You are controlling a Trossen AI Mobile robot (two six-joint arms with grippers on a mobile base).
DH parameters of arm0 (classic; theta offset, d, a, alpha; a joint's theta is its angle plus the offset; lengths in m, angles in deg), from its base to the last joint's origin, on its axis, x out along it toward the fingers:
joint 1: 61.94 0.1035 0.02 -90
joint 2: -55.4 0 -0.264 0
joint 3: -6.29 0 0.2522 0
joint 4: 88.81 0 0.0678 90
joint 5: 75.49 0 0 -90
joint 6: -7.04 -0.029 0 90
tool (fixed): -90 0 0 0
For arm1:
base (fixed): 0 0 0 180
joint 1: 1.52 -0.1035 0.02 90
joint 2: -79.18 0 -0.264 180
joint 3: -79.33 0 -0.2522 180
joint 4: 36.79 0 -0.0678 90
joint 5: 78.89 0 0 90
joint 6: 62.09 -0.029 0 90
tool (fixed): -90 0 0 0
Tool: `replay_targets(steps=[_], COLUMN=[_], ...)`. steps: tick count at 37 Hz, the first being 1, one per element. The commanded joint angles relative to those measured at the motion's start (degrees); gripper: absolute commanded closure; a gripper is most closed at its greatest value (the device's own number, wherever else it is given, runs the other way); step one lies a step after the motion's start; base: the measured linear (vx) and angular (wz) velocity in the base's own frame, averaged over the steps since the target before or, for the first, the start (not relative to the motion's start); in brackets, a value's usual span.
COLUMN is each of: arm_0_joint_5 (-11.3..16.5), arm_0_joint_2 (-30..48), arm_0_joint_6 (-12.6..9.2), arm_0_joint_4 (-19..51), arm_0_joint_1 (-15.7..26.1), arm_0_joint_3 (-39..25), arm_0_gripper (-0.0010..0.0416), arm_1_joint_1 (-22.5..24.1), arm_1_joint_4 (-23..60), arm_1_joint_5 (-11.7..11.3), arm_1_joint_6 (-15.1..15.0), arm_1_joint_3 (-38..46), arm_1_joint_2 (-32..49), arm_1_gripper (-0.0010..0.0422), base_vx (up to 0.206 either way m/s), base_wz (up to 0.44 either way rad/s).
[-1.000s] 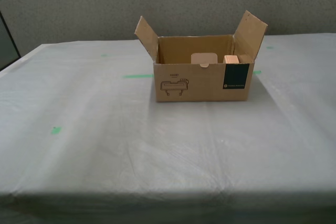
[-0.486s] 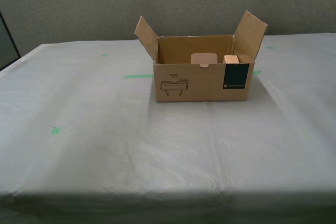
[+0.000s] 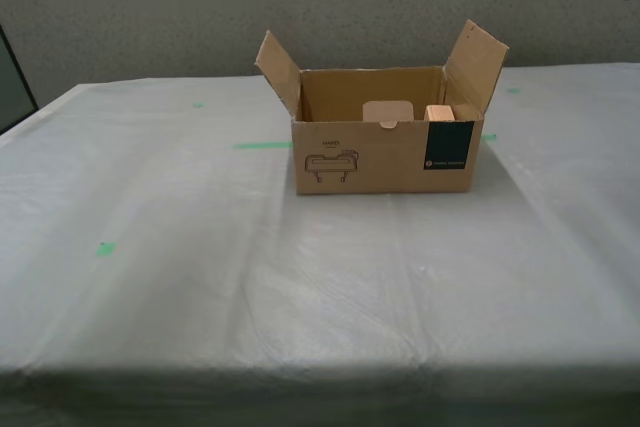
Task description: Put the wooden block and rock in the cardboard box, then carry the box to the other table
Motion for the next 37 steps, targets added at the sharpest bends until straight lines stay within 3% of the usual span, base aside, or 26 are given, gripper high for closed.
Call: replay_targets(steps=[1, 5, 12, 19, 24, 37], arm_0_joint_5=[-0.2, -0.1, -0.2, -0.1, -0.1, -0.1], arm_0_joint_2=[-0.1, -0.1, -0.1, -0.1, -0.1, -0.1], arm_0_joint_6=[-0.1, -0.1, -0.1, 0.0, 0.1, 0.3], arm_0_joint_4=[-1.9, -3.8, -4.9, -5.9, -5.9, -6.7], arm_0_joint_1=[0.0, 0.0, -1.7, -7.8, -11.9, -12.4], arm_0_joint_3=[1.6, 2.8, 4.5, 4.5, 4.5, 4.5], arm_0_gripper=[0.0007, 0.0007, 0.0007, 0.0007, 0.0007, 0.0007], arm_1_joint_1=[-0.7, -2.3, -6.7, -9.5, -9.8, -9.9], arm_1_joint_4=[-1.0, -1.9, -2.4, -2.5, -2.5, -2.4], arm_1_joint_5=[1.3, 3.0, 10.0, 10.3, 12.0, 12.3], arm_1_joint_6=[0.3, 0.5, 0.8, -0.6, -0.9, -0.9], arm_1_joint_3=[-2.4, -4.1, -4.5, -4.5, -4.5, -4.6], arm_1_joint_2=[0.0, 0.0, 0.0, 0.0, 0.0, 0.0], arm_1_gripper=[0.0023, 0.0023, 0.0023, 0.0023, 0.0023, 0.0023], base_vx=[0.000, 0.000, 0.000, 0.000, 0.000, 0.000], base_wz=[0.000, 0.000, 0.000, 0.000, 0.000, 0.000])
